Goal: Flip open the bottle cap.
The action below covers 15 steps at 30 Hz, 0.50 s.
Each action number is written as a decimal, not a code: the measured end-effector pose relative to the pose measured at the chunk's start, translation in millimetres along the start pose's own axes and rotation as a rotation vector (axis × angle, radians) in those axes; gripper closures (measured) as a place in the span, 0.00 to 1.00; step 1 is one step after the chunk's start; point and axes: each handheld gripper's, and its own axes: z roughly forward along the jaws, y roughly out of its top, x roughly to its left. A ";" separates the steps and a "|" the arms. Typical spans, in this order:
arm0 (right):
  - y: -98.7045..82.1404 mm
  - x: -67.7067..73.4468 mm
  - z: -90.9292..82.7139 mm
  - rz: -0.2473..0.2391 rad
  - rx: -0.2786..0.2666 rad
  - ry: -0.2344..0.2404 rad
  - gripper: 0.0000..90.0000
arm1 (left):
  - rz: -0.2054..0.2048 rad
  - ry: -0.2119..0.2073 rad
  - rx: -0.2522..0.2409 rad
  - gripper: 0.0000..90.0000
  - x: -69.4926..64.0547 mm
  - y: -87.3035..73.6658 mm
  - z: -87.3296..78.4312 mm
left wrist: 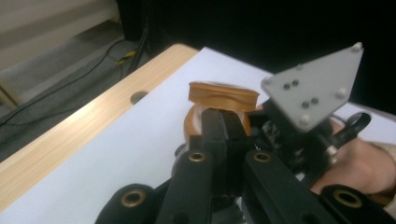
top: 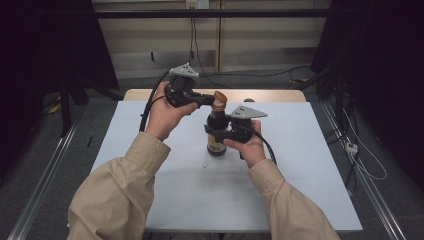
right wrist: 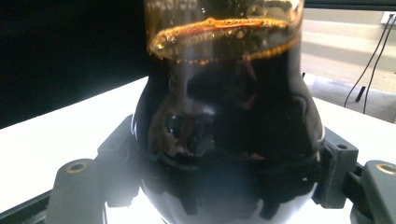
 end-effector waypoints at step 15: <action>-0.4 -3.2 -2.7 0.006 -0.005 0.003 0.29 | 0.011 -0.040 -0.098 1.00 -9.6 8.9 6.9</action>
